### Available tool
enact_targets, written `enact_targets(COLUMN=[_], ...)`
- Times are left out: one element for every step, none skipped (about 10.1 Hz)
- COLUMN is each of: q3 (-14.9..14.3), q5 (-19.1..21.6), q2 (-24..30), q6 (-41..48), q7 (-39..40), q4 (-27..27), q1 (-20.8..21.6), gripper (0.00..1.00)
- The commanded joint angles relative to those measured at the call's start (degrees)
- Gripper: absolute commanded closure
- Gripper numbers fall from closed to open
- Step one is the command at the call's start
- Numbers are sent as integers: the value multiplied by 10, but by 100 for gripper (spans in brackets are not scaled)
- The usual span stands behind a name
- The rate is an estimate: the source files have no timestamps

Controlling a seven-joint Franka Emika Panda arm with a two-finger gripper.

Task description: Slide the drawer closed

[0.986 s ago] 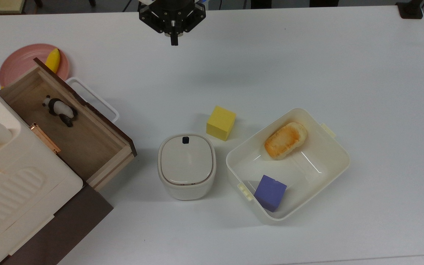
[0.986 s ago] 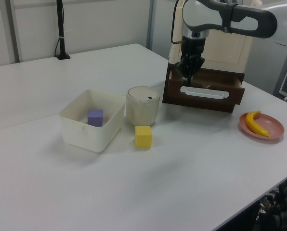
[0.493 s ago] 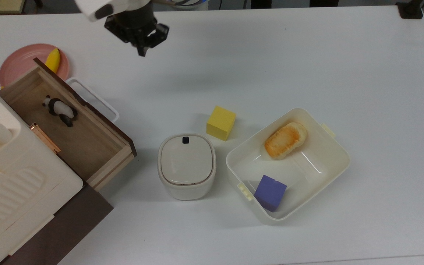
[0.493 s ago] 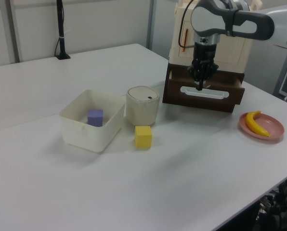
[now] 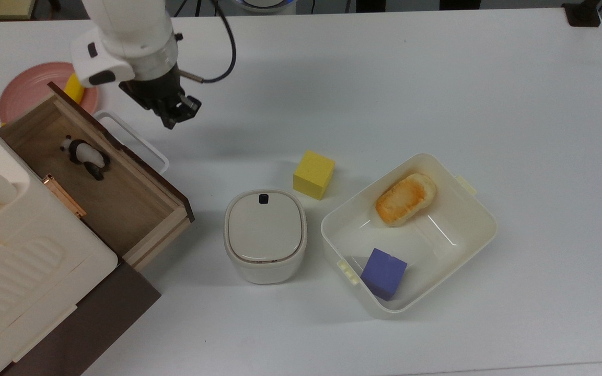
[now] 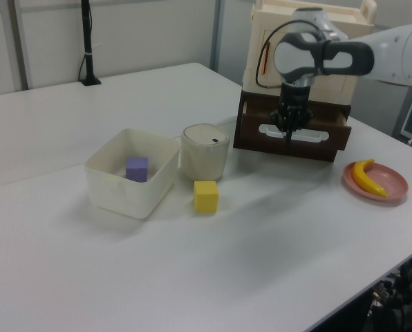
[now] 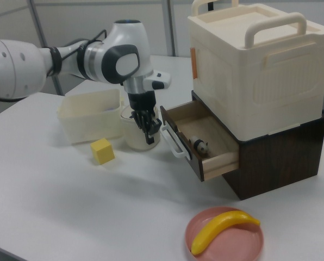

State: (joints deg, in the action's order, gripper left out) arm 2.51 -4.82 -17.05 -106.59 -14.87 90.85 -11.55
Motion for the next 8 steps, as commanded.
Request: enact_targets(q3=[-5, -5, -5, -5, -5, -6, -6, -8], q5=[-9, -6, -6, -5, -5, -6, -5, -6], q2=[-24, -30, -34, -35, -36, -42, -43, -43], q6=[-44, -53, -74, -94, -108, -124, -157, -183], q7=[-51, -66, -83, -93, -94, -94, -95, -94], q4=[6, 6, 6, 6, 6, 4, 4, 4], q1=[-17, -24, -27, -37, -42, -44, -50, -51], gripper=[100, 100, 100, 100, 100, 100, 100, 100])
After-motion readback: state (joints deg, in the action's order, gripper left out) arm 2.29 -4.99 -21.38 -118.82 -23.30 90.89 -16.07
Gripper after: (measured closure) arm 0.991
